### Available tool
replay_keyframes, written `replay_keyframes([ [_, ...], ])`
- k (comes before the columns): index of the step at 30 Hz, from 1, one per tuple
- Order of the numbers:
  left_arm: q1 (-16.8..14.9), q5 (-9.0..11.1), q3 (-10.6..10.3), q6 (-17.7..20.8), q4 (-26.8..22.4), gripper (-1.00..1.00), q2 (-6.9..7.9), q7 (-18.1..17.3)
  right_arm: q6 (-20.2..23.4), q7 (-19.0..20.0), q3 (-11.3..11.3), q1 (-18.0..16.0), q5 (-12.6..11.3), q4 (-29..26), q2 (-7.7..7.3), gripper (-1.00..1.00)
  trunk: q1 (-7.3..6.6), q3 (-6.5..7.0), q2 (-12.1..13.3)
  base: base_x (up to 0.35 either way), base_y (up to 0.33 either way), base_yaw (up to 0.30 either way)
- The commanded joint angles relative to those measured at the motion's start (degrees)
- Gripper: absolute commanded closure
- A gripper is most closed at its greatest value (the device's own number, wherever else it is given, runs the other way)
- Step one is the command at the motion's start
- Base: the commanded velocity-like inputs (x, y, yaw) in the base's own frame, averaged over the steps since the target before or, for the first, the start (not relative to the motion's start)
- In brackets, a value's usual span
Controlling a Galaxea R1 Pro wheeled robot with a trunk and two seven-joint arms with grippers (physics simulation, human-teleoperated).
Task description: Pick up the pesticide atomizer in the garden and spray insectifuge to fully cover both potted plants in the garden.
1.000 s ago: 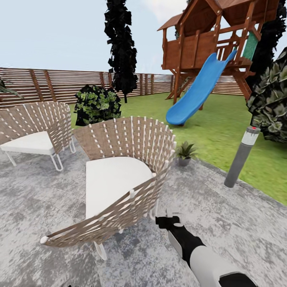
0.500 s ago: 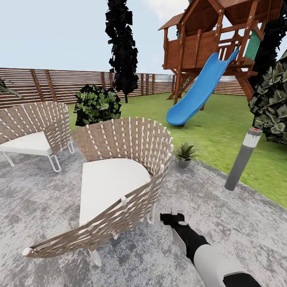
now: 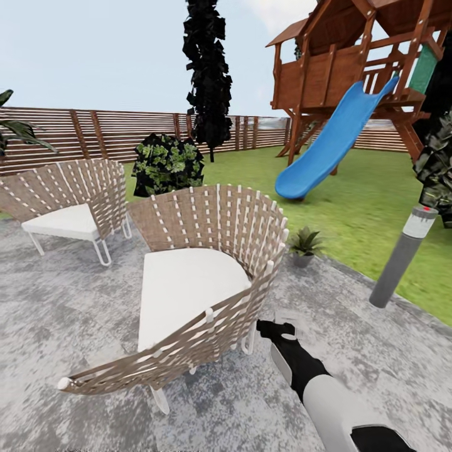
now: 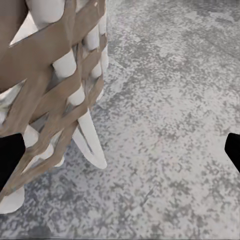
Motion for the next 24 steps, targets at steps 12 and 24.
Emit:
replay_keyframes([
  [12,0.07,-0.10,0.32,0.08,0.01,1.00,-0.15,0.12,-0.61,6.73,11.13,0.60,0.33,1.63,1.05,-1.00,0.00,0.00,0.00,0.000,0.000,0.267],
  [24,0.07,-0.10,0.26,0.08,0.01,1.00,-0.12,0.12,-2.63,15.91,20.51,1.96,-0.33,0.08,1.05,-1.00,0.00,0.00,0.00,0.000,0.000,0.253],
])
